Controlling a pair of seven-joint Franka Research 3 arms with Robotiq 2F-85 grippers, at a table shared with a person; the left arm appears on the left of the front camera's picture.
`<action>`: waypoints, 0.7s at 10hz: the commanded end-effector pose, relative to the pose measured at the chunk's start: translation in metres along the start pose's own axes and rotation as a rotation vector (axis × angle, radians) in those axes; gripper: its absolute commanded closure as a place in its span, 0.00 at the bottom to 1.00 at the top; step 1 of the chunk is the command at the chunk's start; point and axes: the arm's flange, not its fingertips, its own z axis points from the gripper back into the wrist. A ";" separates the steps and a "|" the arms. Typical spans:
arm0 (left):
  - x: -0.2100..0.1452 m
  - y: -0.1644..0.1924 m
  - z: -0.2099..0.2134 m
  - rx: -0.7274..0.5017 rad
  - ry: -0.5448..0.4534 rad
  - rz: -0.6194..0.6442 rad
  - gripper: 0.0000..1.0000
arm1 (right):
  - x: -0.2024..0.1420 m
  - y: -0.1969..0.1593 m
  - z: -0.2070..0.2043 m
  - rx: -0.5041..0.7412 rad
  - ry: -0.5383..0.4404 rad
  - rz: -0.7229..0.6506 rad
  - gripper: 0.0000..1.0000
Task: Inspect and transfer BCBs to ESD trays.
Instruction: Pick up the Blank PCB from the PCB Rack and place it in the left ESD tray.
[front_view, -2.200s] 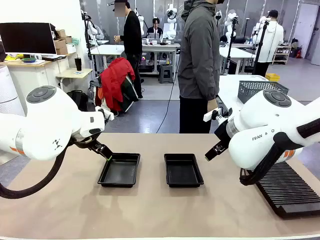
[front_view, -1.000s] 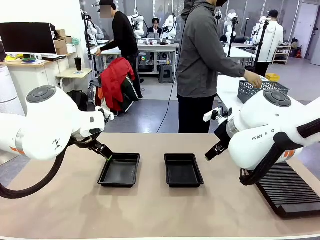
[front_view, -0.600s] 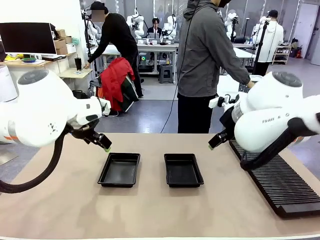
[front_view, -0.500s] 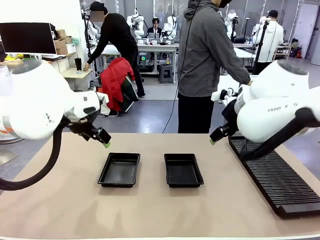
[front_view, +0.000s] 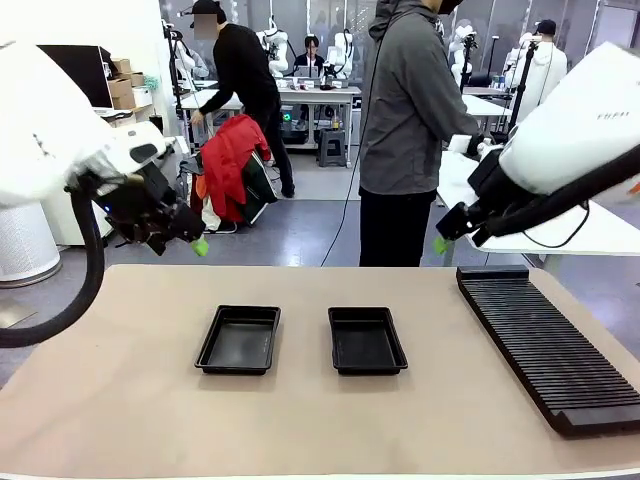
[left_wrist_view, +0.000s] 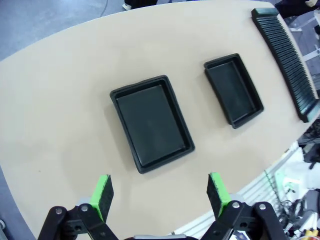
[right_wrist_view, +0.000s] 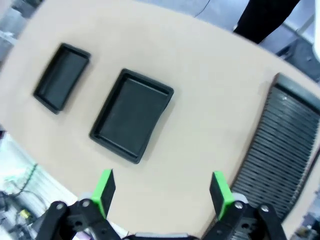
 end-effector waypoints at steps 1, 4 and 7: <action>0.004 0.013 0.022 -0.099 0.039 0.084 0.00 | 0.013 -0.006 0.023 0.098 0.045 -0.078 0.00; 0.013 0.026 0.057 -0.179 0.080 0.174 0.00 | 0.024 -0.019 0.062 0.194 0.106 -0.177 0.00; 0.018 0.036 0.094 -0.131 0.092 0.271 0.00 | 0.027 -0.036 0.090 0.245 0.144 -0.273 0.00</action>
